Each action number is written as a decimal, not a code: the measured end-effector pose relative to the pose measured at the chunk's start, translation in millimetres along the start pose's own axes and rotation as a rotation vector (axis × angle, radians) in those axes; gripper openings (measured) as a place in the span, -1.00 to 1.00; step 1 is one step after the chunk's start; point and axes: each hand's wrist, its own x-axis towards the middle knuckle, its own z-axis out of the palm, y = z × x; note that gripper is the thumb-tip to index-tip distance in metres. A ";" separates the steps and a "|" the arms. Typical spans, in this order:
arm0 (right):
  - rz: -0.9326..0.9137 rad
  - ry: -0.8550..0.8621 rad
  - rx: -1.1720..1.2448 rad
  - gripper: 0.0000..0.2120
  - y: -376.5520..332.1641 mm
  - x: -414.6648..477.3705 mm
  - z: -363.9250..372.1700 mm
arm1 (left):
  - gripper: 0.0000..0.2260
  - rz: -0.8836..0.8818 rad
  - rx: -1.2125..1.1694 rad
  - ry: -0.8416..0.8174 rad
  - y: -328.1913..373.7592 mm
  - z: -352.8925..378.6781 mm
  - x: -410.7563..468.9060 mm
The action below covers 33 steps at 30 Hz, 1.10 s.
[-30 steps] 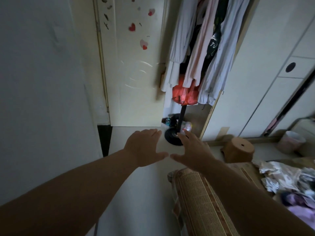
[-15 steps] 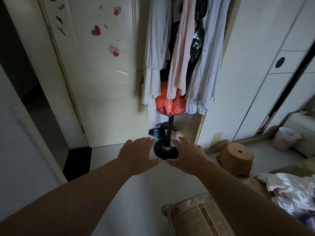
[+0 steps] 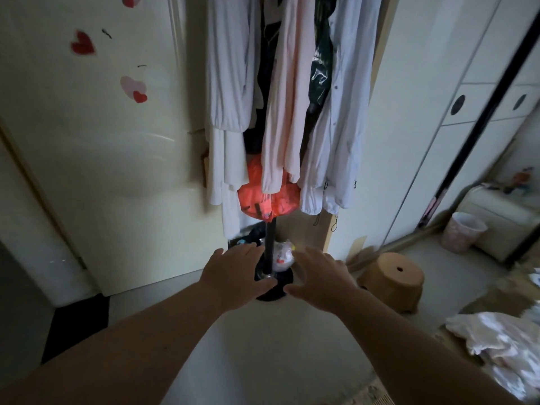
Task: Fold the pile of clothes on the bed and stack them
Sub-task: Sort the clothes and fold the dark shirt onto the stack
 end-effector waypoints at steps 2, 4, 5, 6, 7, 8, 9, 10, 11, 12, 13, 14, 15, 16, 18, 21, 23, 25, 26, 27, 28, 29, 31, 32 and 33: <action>0.043 0.001 -0.005 -0.27 1.7 31.2 6.0 | -0.31 0.055 -0.005 0.004 -15.2 -0.5 33.0; 0.098 0.014 0.009 -0.28 5.7 61.4 9.9 | -0.31 0.111 -0.013 0.007 -28.2 0.0 69.2; 0.134 0.024 0.025 -0.29 8.6 74.6 10.1 | -0.31 0.143 -0.017 0.000 -32.4 1.1 87.5; 0.172 0.040 0.044 -0.28 13.0 86.1 9.6 | -0.30 0.176 -0.017 -0.013 -34.8 2.7 106.7; 0.206 0.058 0.061 -0.28 17.3 93.7 8.5 | -0.27 0.205 -0.017 -0.028 -34.8 4.8 122.1; 0.241 0.076 0.081 -0.29 23.2 100.6 8.7 | -0.25 0.240 -0.024 -0.046 -33.3 9.0 138.8; 0.275 0.088 0.091 -0.29 29.5 105.9 9.5 | -0.23 0.276 -0.027 -0.063 -31.2 14.4 154.2; 0.310 0.087 0.096 -0.30 36.7 109.8 10.9 | -0.22 0.313 -0.025 -0.080 -26.9 20.7 169.4; 0.346 0.072 0.093 -0.30 45.4 112.1 12.8 | -0.23 0.347 -0.020 -0.097 -21.0 27.3 184.0; 0.376 0.047 0.084 -0.30 53.6 113.4 15.4 | -0.24 0.372 -0.018 -0.111 -15.5 33.8 195.3; 0.417 0.028 0.079 -0.30 66.8 115.7 18.2 | -0.24 0.399 -0.020 -0.131 -6.3 41.5 210.4; 0.461 0.021 0.081 -0.30 81.4 118.6 20.3 | -0.24 0.429 -0.023 -0.156 3.4 48.3 226.1; 0.499 0.023 0.085 -0.29 97.9 122.5 22.1 | -0.24 0.461 -0.029 -0.181 14.4 54.5 242.2; 0.534 0.026 0.086 -0.27 116.6 126.9 23.0 | -0.24 0.498 -0.030 -0.194 26.5 60.6 259.5; 0.589 0.011 0.082 -0.23 152.2 135.7 23.5 | -0.24 0.574 -0.002 -0.192 49.8 69.5 291.2; 0.669 0.036 0.103 -0.26 213.9 154.9 21.5 | -0.18 0.643 -0.006 -0.222 94.0 78.1 347.5; 0.715 0.051 0.093 -0.30 253.2 167.0 10.5 | -0.05 0.664 -0.076 -0.269 126.9 80.5 386.7; 0.768 0.037 0.097 -0.31 288.6 172.4 -0.3 | -0.01 0.687 -0.136 -0.331 160.5 87.7 420.4; 0.783 0.026 0.095 -0.31 307.3 173.6 -5.4 | -0.04 0.707 -0.151 -0.343 177.4 93.0 435.7; 0.800 0.014 0.086 -0.29 322.6 174.7 -11.1 | -0.08 0.735 -0.151 -0.347 191.4 97.6 447.0; 0.828 0.010 0.068 -0.26 341.3 176.7 -18.0 | -0.11 0.765 -0.144 -0.349 207.3 102.3 460.1; 0.860 0.016 0.055 -0.24 359.2 177.5 -23.6 | -0.13 0.785 -0.137 -0.357 222.4 106.4 472.1; 0.924 0.047 0.061 -0.25 388.0 176.4 -32.4 | -0.19 0.837 -0.120 -0.380 252.3 112.3 495.3; 0.946 0.050 0.061 -0.24 397.3 175.4 -36.1 | -0.21 0.871 -0.110 -0.386 264.5 113.6 504.8; 0.973 0.057 0.061 -0.18 409.1 174.0 -40.0 | -0.22 0.913 -0.103 -0.384 280.3 114.7 517.1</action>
